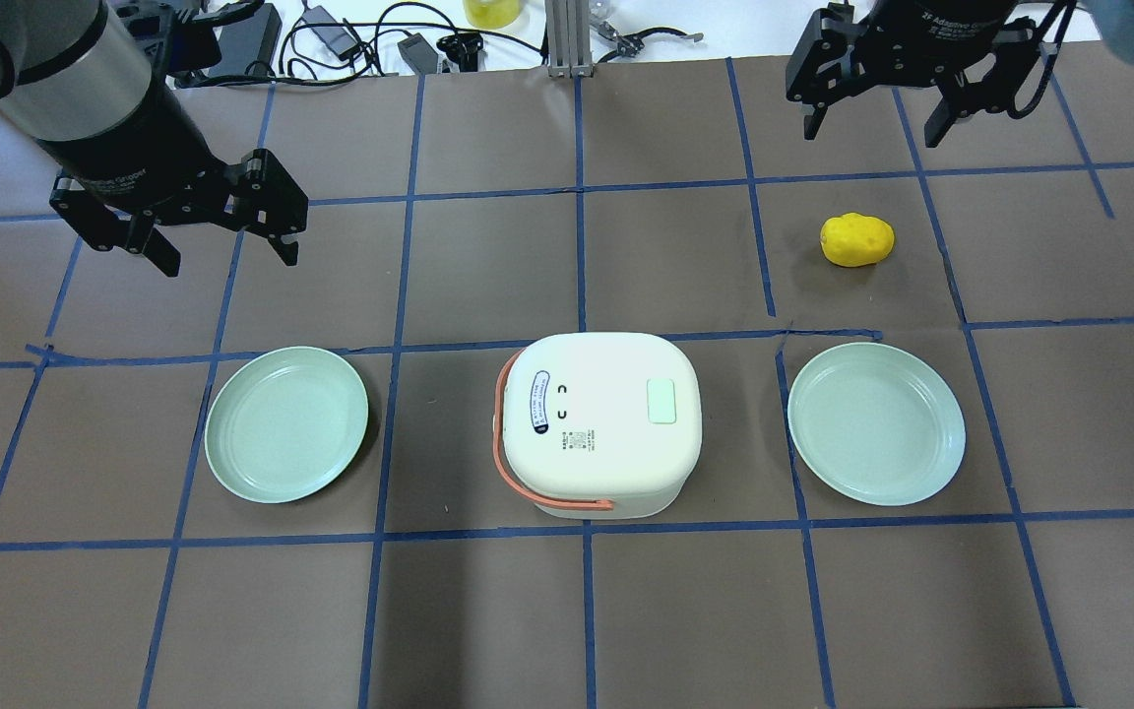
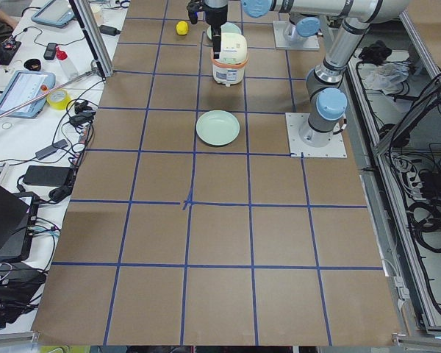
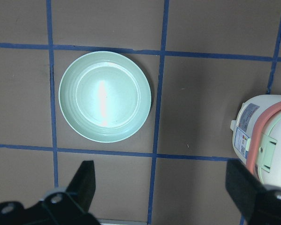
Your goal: Press rice cooker button
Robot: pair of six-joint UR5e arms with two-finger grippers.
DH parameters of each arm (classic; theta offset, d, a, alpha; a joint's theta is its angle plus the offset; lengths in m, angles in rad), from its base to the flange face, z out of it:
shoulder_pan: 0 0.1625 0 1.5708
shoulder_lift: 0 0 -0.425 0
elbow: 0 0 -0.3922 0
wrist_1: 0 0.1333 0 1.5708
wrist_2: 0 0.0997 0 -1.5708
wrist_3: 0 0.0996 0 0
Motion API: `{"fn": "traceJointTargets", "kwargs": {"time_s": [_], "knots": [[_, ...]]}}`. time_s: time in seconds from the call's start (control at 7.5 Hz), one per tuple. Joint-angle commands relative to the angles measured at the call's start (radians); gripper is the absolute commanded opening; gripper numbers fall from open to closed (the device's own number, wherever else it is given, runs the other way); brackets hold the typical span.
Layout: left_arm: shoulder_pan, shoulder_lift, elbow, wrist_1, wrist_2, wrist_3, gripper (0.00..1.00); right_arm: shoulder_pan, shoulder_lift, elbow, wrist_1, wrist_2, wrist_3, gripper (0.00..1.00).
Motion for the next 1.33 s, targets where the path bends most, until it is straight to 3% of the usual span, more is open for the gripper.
{"fn": "traceJointTargets", "kwargs": {"time_s": [0.0,0.67,0.8,0.93,1.07,1.2], "knots": [[0.0,0.0,0.0,0.0,0.0,-0.001,1.0,-0.001,0.0,0.0,0.001,0.0,-0.007,1.0],[0.0,0.0,0.0,0.0,0.0,0.001,1.0,0.001,0.0,0.002,0.002,0.0,-0.01,1.0],[0.0,0.0,0.0,0.0,0.0,0.001,1.0,0.004,-0.002,0.009,0.004,0.004,-0.008,0.92],[0.0,0.0,0.0,0.0,0.0,0.001,1.0,0.012,-0.006,0.017,0.011,0.014,0.002,0.54],[0.0,0.0,0.0,0.0,0.0,0.001,1.0,0.018,-0.008,0.018,0.016,0.015,0.002,0.25],[0.0,0.0,0.0,0.0,0.0,0.001,1.0,0.063,-0.008,0.04,0.027,0.015,0.039,0.14]]}}
